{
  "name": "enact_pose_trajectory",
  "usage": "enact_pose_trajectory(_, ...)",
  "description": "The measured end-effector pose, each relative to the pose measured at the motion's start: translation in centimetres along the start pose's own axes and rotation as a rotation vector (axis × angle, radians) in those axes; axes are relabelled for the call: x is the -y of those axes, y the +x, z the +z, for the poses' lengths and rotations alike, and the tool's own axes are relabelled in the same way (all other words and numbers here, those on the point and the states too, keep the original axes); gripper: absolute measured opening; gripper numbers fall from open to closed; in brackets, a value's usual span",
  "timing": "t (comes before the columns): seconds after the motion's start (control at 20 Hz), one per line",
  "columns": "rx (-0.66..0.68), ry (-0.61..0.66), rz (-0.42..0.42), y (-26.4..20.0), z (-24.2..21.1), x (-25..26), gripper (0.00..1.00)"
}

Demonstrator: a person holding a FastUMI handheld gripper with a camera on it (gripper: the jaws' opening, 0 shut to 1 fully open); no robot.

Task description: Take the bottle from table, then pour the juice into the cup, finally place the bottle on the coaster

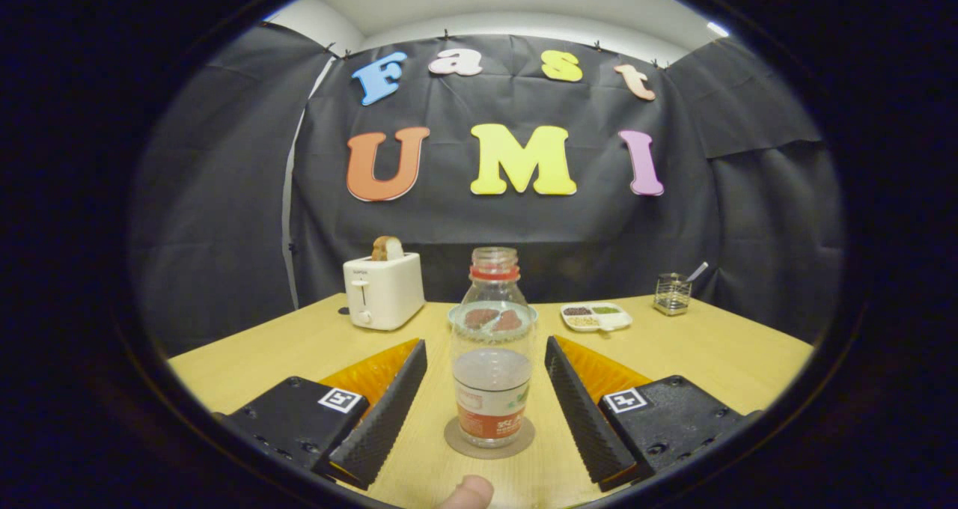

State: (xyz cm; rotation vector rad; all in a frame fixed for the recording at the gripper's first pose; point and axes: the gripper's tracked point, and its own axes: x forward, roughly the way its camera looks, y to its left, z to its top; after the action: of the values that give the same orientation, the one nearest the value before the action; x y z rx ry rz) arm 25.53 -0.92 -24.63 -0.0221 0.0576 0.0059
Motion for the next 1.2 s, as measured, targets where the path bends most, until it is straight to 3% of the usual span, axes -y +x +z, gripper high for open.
enact_pose_trajectory(0.35,-0.005,0.058,0.059,-5.5,3.8,-0.2,1.0)
enact_pose_trajectory(0.85,-0.011,-0.044,0.009,-13.6,5.5,2.2,1.0)
enact_pose_trajectory(1.2,0.038,0.08,0.011,-16.6,9.5,3.6,1.0)
